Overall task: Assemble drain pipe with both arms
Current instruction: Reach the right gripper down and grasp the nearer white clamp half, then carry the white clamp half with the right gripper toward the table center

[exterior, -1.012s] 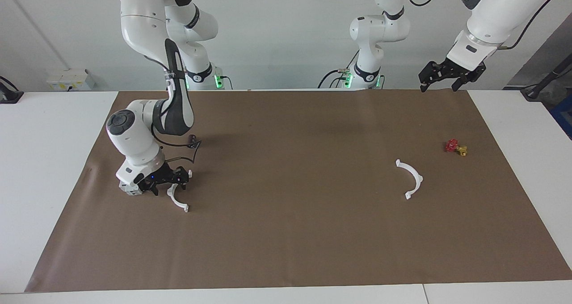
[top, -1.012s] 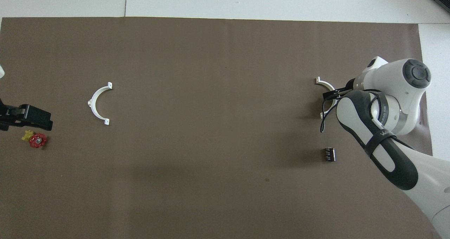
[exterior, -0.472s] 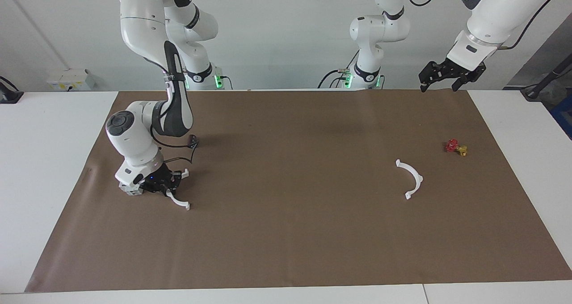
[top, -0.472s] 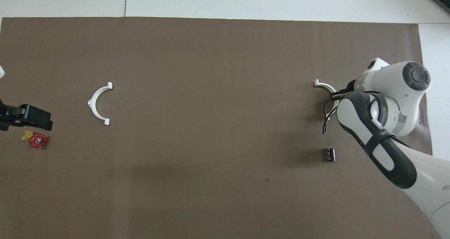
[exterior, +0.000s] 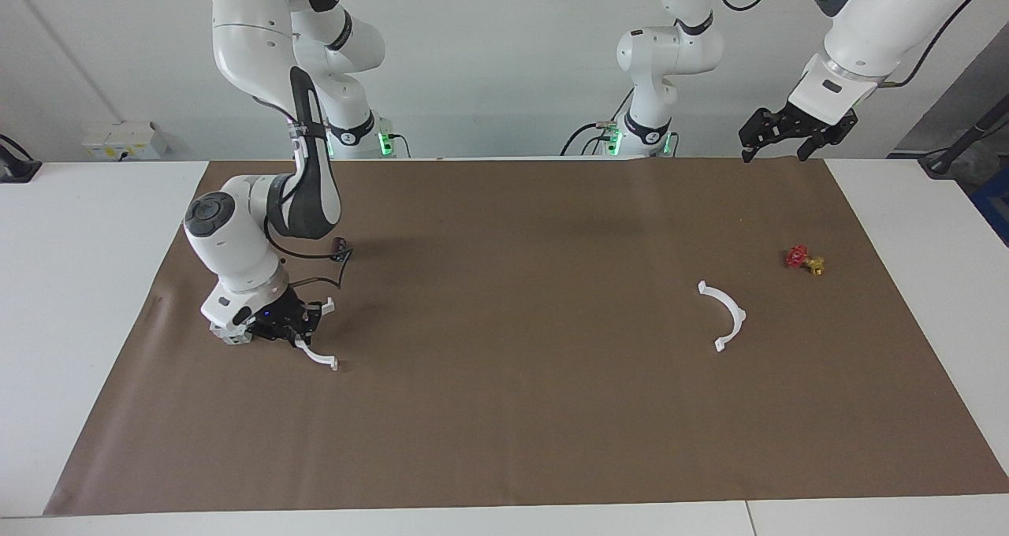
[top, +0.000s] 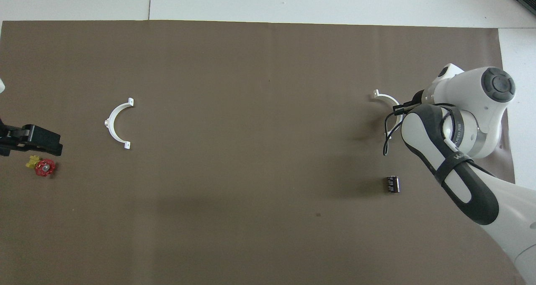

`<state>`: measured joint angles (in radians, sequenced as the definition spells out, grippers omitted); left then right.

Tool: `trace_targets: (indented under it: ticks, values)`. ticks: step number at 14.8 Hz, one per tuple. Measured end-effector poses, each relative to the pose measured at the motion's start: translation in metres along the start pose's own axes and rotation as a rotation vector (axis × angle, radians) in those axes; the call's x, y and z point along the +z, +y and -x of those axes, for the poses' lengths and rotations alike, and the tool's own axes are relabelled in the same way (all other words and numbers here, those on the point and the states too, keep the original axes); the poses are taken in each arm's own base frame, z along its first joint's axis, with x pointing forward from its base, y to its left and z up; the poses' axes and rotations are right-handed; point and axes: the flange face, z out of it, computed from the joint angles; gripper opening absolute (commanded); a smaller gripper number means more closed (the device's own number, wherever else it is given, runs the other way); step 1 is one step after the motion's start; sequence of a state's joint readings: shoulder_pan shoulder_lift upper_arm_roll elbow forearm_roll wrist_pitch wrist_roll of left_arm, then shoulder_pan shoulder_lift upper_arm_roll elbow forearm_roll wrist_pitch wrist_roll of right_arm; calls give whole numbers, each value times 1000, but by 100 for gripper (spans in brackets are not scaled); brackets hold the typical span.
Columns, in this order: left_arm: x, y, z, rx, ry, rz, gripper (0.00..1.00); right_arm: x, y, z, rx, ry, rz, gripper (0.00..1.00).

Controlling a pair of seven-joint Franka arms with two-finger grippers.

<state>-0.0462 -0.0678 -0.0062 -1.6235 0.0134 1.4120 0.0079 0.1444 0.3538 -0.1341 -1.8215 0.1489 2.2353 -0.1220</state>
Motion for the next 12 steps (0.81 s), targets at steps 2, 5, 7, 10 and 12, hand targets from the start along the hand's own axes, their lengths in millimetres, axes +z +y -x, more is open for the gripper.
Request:
trace_targets:
  ticks: [2, 5, 7, 10, 12]
  values:
    - [0, 0, 0, 0, 0, 0, 100, -23, -40, -5, 60, -10, 7, 0]
    - [0, 0, 0, 0, 0, 0, 100, -38, -111, -7, 132, 3, 17, 0]
    - [0, 0, 0, 0, 0, 0, 100, -37, -153, -1, 160, 4, 11, 0]
    - [0, 0, 0, 0, 0, 0, 100, -29, -217, 16, 109, -10, 7, 0]
    - [0, 0, 0, 0, 0, 0, 100, -14, -267, 32, 80, -20, 9, 0]
